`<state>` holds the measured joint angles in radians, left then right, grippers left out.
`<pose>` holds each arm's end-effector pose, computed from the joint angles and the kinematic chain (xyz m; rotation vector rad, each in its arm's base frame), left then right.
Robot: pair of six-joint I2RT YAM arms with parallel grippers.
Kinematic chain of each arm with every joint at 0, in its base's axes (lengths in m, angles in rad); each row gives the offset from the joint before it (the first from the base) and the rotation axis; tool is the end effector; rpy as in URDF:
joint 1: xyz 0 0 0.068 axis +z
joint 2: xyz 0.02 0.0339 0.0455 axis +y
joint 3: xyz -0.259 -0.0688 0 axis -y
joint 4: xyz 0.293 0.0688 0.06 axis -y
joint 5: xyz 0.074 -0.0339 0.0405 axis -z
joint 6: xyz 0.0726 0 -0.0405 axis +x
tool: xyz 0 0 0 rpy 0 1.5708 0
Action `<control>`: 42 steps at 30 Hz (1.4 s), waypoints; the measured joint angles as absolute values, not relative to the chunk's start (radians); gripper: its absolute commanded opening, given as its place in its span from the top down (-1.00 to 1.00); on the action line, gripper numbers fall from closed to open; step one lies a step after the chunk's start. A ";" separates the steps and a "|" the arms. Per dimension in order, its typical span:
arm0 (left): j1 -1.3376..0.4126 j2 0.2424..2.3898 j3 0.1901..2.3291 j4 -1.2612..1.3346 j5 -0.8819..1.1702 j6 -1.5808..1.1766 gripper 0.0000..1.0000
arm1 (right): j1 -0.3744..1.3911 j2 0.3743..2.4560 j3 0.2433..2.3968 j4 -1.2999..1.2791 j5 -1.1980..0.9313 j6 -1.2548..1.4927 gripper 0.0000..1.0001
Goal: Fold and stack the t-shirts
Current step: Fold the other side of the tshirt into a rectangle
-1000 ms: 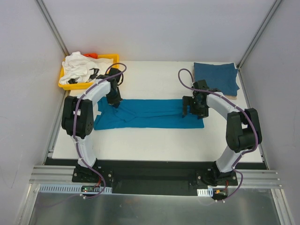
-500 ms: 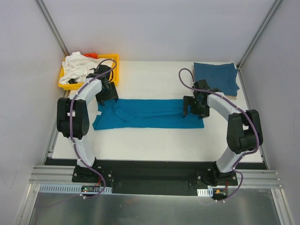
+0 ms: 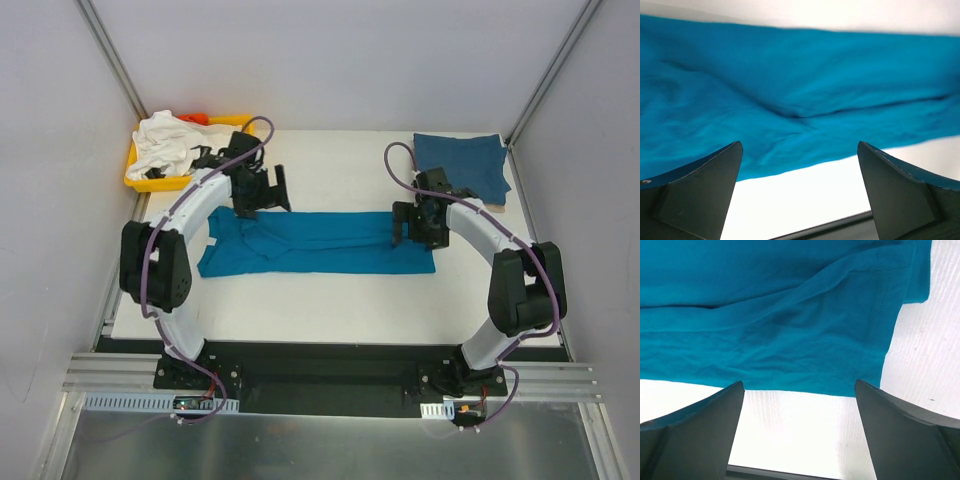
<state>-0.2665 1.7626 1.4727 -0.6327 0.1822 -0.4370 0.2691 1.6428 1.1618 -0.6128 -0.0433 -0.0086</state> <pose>0.4356 -0.1325 0.2256 -0.1390 2.5440 -0.5132 0.3784 0.1076 0.1593 -0.3836 2.6430 0.1417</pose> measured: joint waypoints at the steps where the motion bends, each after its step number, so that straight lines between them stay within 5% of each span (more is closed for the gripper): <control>1: -0.282 1.782 1.481 -0.630 0.204 -0.437 -0.99 | 0.270 1.642 1.159 -0.613 -0.045 -0.009 -0.93; 9: -0.309 1.949 1.516 -0.618 0.220 -0.436 -0.99 | 0.273 1.638 1.131 -0.615 -0.044 -0.009 -0.93; 23: -0.122 1.991 1.512 -0.608 0.155 -0.437 -0.99 | 0.273 1.633 1.131 -0.617 -0.033 -0.009 -0.93; 42: -0.109 1.984 1.506 -0.603 0.118 -0.453 -0.99 | 0.273 1.593 1.131 -0.617 -0.022 -0.025 -0.93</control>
